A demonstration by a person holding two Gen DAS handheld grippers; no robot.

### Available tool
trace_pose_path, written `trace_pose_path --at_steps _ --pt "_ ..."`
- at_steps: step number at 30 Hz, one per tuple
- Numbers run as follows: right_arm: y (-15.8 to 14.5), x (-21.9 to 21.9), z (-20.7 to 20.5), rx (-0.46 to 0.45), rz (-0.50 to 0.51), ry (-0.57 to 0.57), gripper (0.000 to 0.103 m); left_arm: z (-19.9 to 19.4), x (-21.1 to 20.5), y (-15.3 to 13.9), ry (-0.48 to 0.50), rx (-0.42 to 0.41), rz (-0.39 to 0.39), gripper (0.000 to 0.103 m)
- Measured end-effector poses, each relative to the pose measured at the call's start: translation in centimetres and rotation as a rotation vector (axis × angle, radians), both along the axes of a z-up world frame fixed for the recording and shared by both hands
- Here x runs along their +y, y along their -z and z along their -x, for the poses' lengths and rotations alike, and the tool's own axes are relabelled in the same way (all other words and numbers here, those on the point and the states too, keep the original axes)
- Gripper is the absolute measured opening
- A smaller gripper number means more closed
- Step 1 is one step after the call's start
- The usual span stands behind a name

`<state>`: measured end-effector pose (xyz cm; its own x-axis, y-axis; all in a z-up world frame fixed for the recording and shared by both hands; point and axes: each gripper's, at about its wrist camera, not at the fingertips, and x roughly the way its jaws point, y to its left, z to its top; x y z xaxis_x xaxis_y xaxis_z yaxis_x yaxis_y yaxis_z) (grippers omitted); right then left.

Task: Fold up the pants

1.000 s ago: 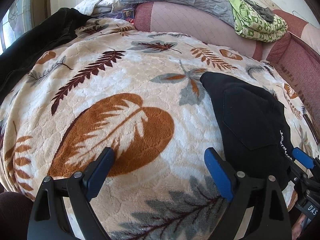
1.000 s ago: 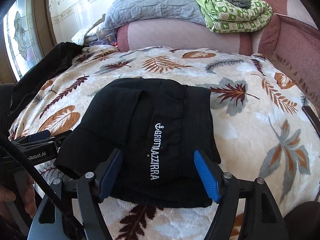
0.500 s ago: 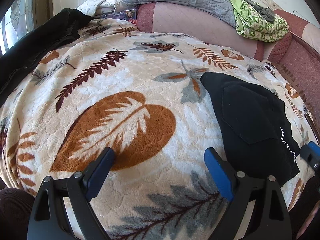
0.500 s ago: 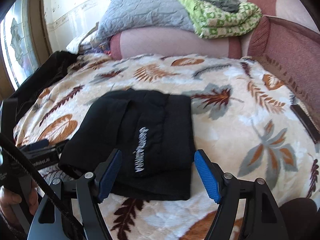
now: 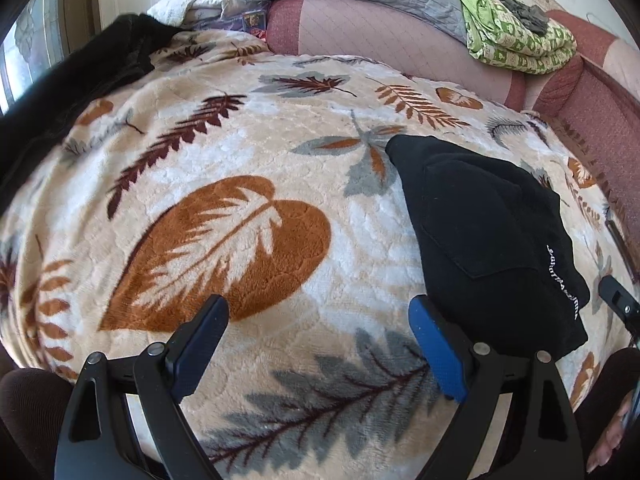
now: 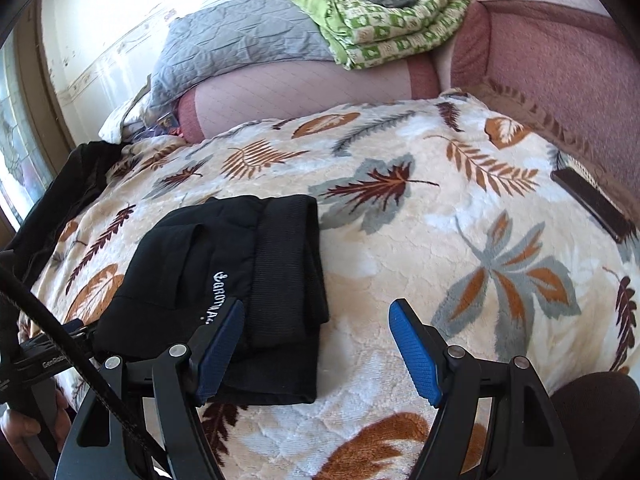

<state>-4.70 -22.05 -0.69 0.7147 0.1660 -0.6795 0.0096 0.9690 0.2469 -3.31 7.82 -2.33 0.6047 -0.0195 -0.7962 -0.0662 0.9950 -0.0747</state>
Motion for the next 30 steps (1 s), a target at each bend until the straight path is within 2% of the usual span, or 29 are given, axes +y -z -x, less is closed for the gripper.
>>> trace_pose_path --at_steps 3,9,16,21,24,26,30 --pt "0.3 -0.8 0.0 0.006 -0.029 0.014 0.079 0.2 -0.6 -0.6 0.009 0.009 -0.033 0.091" --pt "0.8 -2.0 0.0 0.005 -0.061 0.031 0.08 0.7 -1.3 -1.9 0.014 0.022 -0.045 0.091" --pt "1.3 -2.7 0.1 0.012 -0.084 0.036 0.08 1.0 -2.2 -2.6 0.014 0.02 -0.111 0.091" --pt "1.6 -3.0 0.0 0.023 -0.094 0.041 0.081 1.2 -2.2 -3.0 0.011 0.016 -0.109 0.091" --pt "1.6 -3.1 -0.1 0.026 -0.1 0.03 0.081 1.2 -2.1 -3.5 0.018 0.006 -0.066 0.091" --pt "1.4 -3.0 -0.6 0.033 -0.11 0.006 0.082 0.7 -1.9 -3.7 0.045 0.003 0.001 0.091" --pt "2.0 -3.5 -3.2 0.123 -0.193 -0.072 0.084 -1.0 -1.7 -3.1 0.081 0.029 0.138 0.091"
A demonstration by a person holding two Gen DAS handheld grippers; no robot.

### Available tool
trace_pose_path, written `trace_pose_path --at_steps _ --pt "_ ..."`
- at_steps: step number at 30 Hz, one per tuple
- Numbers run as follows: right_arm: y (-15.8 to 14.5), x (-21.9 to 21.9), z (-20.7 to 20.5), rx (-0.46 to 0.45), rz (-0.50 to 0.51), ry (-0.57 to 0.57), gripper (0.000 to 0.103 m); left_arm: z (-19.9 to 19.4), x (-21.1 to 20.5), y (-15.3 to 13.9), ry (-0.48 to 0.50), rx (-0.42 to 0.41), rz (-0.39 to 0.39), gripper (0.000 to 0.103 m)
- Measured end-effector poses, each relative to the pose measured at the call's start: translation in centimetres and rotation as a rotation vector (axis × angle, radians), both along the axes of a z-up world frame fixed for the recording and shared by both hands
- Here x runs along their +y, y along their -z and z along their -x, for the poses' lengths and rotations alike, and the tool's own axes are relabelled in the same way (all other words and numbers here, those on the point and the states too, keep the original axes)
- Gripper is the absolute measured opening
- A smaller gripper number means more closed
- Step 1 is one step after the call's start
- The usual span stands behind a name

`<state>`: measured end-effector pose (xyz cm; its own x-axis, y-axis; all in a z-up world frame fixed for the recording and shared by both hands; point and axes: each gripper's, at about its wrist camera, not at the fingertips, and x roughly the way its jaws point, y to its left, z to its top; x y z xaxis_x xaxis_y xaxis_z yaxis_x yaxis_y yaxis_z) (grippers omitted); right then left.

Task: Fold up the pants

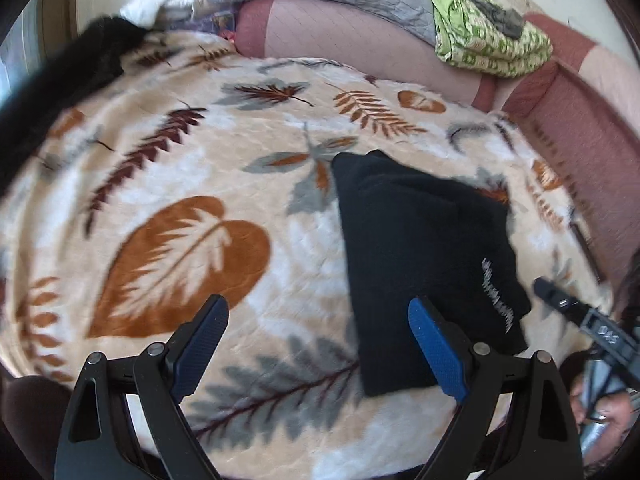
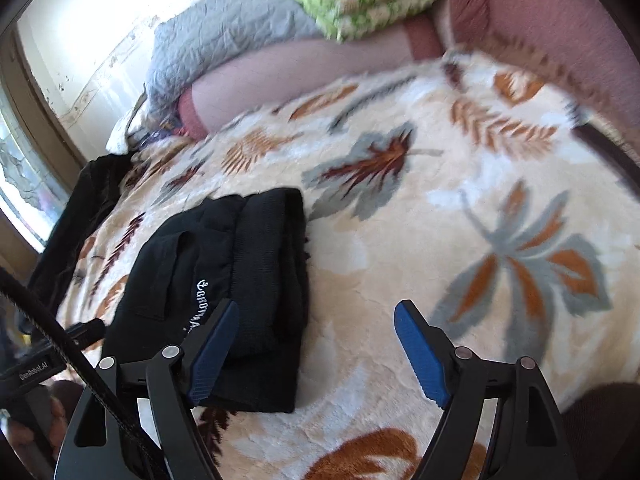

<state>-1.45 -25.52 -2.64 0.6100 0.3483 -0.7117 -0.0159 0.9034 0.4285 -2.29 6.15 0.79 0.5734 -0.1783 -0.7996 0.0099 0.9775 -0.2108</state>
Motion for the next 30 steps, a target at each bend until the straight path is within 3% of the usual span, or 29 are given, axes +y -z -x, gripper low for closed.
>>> trace_pose_path --at_steps 5,14,17,20,23,24,26,28,30 --pt "2.2 -1.0 -3.4 0.139 -0.153 -0.066 0.085 -3.2 -0.3 1.2 0.056 0.067 0.179 0.091" --pt "3.6 0.0 -7.7 0.193 -0.309 -0.189 0.082 -7.9 -3.3 3.6 0.157 0.177 0.219 0.091" --pt "4.1 0.3 -9.4 0.193 -0.39 -0.197 0.08 -8.9 -4.6 3.9 0.197 0.183 0.195 0.102" --pt "5.0 1.4 -10.8 0.191 -0.481 -0.203 0.074 -9.8 -5.8 4.1 0.232 0.211 0.143 0.102" --pt "4.7 2.7 -10.3 0.124 -0.425 -0.208 0.073 -9.5 -6.1 4.1 0.243 0.202 0.122 0.102" --pt "4.5 3.1 -9.9 0.099 -0.389 -0.219 0.071 -9.4 -6.0 4.1 0.242 0.192 0.118 0.1" --pt "4.4 3.4 -9.4 0.08 -0.356 -0.213 0.057 -8.7 -5.9 3.8 0.23 0.158 0.102 0.079" --pt "4.6 3.1 -9.4 0.095 -0.402 -0.211 0.047 -8.0 -6.1 3.2 0.232 0.126 0.099 0.062" --pt "4.4 3.1 -9.3 0.102 -0.417 -0.207 0.045 -7.5 -6.6 2.6 0.232 0.101 0.071 0.054"
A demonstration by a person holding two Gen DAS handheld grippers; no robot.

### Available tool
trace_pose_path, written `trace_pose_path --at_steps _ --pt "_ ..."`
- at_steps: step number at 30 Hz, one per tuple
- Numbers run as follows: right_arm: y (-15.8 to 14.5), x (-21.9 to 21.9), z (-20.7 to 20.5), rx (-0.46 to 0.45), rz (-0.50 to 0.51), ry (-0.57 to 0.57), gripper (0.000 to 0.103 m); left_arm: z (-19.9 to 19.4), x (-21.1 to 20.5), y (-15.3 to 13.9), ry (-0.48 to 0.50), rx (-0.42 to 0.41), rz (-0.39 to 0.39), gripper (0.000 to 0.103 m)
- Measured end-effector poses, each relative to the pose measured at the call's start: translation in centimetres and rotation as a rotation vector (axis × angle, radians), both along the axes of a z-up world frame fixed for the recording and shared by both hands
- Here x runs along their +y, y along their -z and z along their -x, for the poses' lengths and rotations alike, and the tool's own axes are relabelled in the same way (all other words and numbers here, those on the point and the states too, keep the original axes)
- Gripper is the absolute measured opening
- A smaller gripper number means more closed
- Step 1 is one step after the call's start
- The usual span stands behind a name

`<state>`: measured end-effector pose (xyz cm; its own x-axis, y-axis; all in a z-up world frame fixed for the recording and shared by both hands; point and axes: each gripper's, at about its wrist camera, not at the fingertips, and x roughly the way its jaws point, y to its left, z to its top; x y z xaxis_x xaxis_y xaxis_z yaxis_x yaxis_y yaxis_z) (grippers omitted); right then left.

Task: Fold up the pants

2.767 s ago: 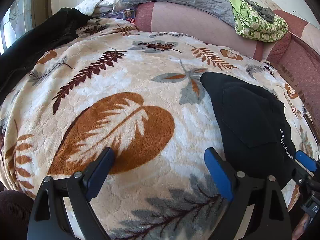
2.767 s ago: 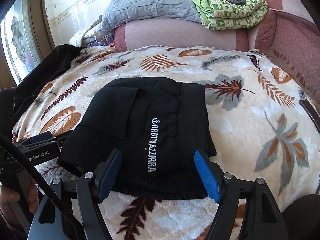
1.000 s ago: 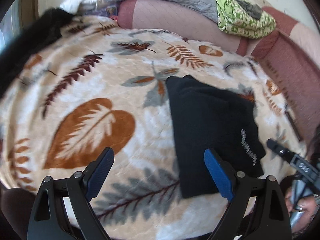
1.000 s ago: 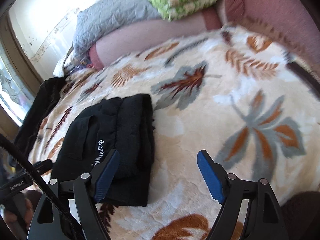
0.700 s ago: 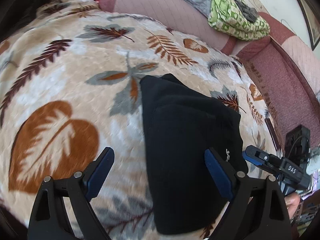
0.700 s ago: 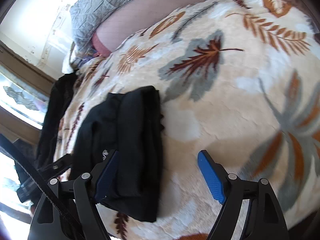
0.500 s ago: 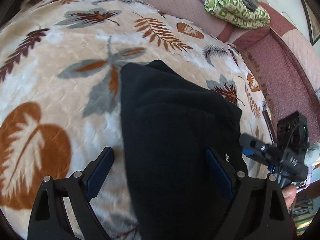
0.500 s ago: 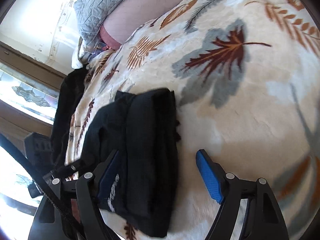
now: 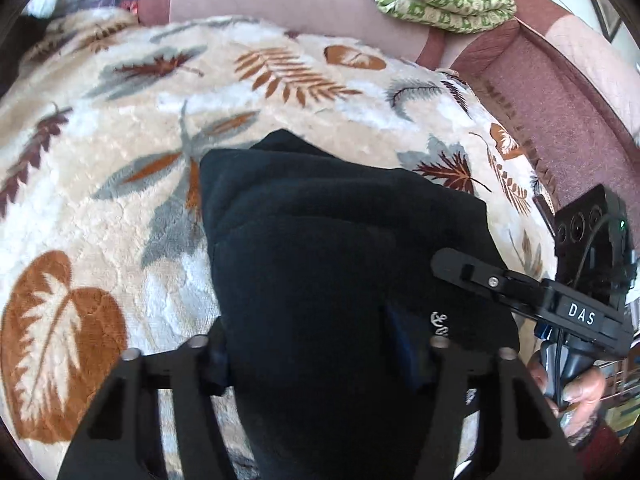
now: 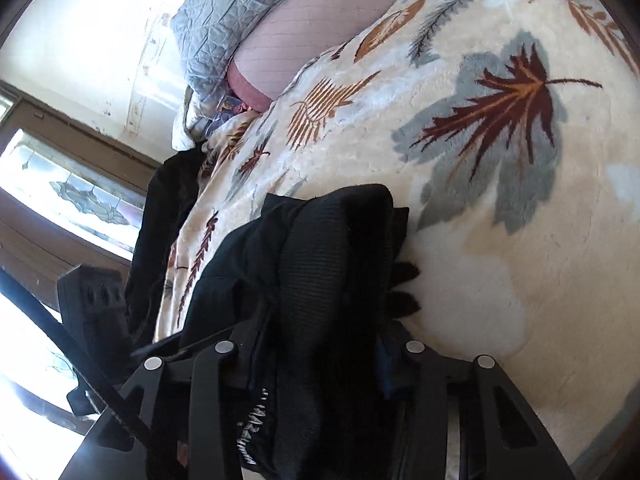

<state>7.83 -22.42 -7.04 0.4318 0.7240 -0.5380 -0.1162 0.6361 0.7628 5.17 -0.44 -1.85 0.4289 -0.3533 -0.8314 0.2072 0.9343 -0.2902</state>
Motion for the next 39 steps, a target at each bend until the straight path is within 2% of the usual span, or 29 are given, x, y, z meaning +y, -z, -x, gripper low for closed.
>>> trace_pose_path --at_steps 4,11,19,25,31,39 --pt "-1.5 0.7 0.5 -0.036 0.042 -0.006 0.041 0.8 -0.3 -1.2 -0.019 -0.036 -0.02 0.044" --pt "-3.6 2.0 1.5 -0.099 0.085 -0.026 0.039 1.7 0.7 -2.0 -0.053 -0.035 -0.007 0.044" --pt "-6.5 4.8 1.7 -0.172 0.194 -0.091 0.037 1.8 1.5 -4.2 -0.073 -0.092 -0.084 0.044" --pt "-8.6 5.8 0.4 -0.208 0.219 -0.117 0.036 0.9 1.9 -6.2 -0.091 -0.152 -0.119 0.044" --pt "-10.6 6.7 -2.1 -0.243 0.245 -0.13 0.036 -1.2 1.2 -7.7 -0.127 -0.207 -0.196 0.044" --pt "-10.5 7.5 -5.0 -0.236 0.177 -0.101 0.036 -3.5 1.7 -8.2 -0.171 -0.205 -0.26 0.044"
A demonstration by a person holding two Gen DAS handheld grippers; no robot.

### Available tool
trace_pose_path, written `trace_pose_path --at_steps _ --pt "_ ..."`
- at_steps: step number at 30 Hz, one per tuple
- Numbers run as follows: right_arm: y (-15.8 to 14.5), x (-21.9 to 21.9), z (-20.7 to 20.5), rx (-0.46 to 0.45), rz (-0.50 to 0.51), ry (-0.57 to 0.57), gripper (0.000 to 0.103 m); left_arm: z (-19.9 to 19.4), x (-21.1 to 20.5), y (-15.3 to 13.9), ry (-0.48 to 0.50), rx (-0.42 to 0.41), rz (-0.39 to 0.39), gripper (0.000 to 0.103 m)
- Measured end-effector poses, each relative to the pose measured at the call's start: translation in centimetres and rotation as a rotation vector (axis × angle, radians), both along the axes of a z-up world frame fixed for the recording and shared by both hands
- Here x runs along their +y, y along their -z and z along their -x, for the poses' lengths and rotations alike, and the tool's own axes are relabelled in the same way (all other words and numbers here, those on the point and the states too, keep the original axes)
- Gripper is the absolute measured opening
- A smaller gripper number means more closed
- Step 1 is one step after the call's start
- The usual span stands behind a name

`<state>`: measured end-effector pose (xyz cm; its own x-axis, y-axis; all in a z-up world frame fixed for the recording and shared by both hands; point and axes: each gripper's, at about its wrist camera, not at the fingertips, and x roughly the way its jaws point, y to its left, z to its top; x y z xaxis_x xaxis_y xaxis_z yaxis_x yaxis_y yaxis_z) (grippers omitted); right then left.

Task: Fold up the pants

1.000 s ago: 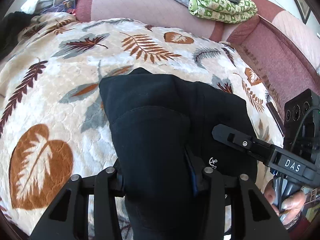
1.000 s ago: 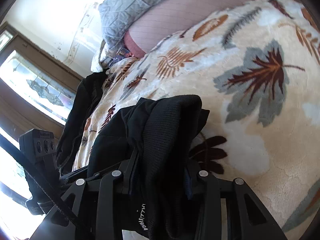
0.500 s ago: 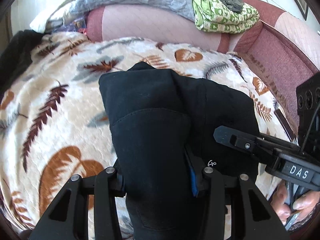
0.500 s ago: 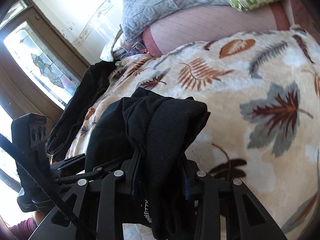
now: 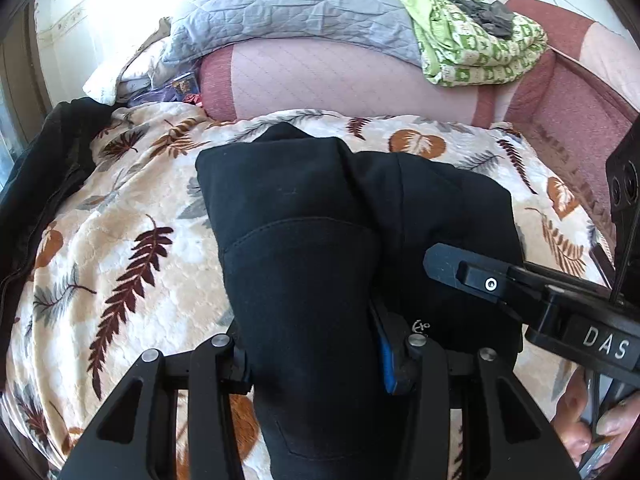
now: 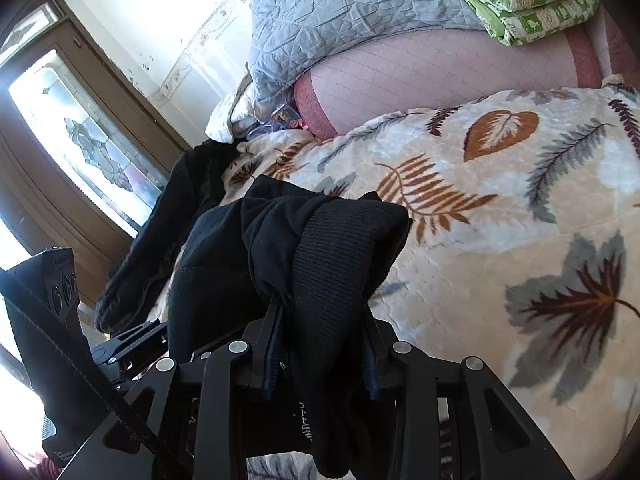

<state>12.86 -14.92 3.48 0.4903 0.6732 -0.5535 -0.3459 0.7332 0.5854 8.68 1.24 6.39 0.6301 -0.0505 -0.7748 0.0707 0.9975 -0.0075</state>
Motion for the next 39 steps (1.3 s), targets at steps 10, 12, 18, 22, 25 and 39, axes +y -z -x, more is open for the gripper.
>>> trace_pose_path --at_steps 10,12,18,22,25,39 --pt "2.3 0.3 -2.7 0.005 -0.024 -0.007 0.036 -2.6 -1.0 1.5 -0.005 0.023 -0.093 0.044" --pt "2.3 0.2 -3.2 -0.003 -0.02 -0.004 0.036 -3.2 -1.3 1.4 -0.01 0.021 -0.096 0.044" --pt "2.0 -0.6 -4.6 -0.01 -0.037 0.016 0.036 -5.0 -2.2 1.3 -0.002 0.023 -0.096 0.044" --pt "2.4 -1.5 -5.5 0.008 -0.059 0.036 0.036 -5.6 -2.9 1.5 0.012 0.024 -0.114 0.044" --pt "2.7 -1.8 -5.9 0.019 -0.065 0.049 0.036 -6.2 -3.1 1.9 0.017 0.034 -0.114 0.044" --pt "3.7 -1.3 -7.0 0.036 -0.033 0.063 0.036 -8.2 -2.9 3.5 0.02 0.076 -0.105 0.044"
